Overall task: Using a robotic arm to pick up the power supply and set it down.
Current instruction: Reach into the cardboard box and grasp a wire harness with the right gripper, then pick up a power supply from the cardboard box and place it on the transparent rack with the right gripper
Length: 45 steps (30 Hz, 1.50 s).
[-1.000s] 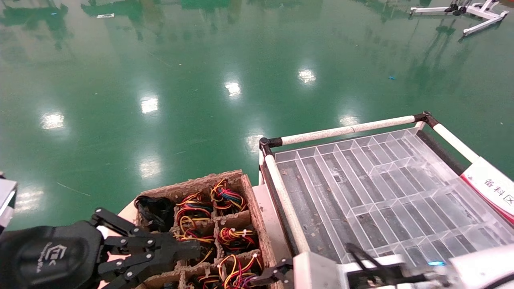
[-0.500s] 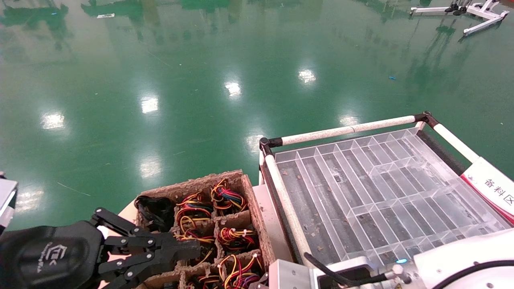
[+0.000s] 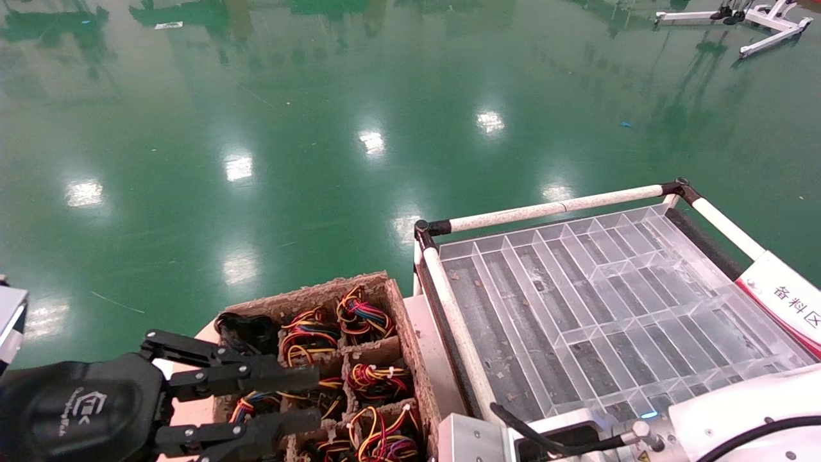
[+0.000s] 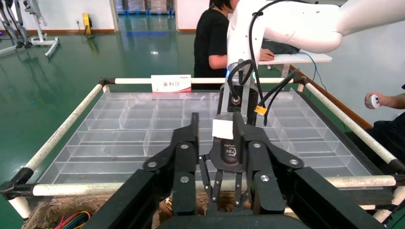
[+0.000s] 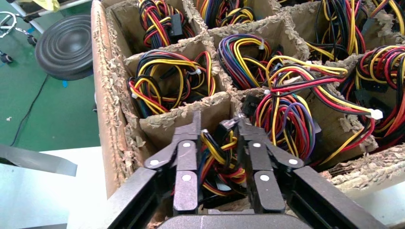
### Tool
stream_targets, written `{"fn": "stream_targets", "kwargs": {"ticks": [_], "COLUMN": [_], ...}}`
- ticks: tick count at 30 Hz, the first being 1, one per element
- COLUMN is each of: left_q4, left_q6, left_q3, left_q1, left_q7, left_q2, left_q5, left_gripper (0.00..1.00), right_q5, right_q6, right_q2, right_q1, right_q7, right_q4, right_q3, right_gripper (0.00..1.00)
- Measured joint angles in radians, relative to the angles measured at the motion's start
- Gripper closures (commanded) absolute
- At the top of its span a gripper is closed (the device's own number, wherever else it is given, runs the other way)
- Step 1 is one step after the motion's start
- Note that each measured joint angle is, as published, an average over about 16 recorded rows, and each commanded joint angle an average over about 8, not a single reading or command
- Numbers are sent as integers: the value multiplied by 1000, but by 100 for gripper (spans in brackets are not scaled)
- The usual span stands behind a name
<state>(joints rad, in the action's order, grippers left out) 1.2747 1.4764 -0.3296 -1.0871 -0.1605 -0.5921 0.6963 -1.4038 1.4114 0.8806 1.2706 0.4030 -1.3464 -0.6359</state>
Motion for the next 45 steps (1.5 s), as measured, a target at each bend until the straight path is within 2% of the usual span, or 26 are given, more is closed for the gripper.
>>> {"fn": "stream_targets", "kwargs": {"ticks": [14,27,35,41,45], "left_q4": [0,0,0,0,0], "left_q6": [0,0,0,0,0], "left_q3": [0,-1,-1,-1,-1], "left_q1": [0,0,0,0,0], "left_q7": [0,0,0,1,1], "left_q2": [0,0,0,0,0], "left_q5": [0,0,-1,-1,-1], "left_gripper": [0,0,0,0,0], "right_q5": [109,301,337,305,260], "right_q6": [27,55,109,145,140], "right_q2": [-68,-135,-101,-57,-27], "right_q1": [33,184,351,487,563], "right_q7": [0,-1,-70,-170,-250], "right_q4": [-5,46,223,434,589], "right_q3": [67,204,233,205,175], "right_gripper": [100,100,100,100,100]}}
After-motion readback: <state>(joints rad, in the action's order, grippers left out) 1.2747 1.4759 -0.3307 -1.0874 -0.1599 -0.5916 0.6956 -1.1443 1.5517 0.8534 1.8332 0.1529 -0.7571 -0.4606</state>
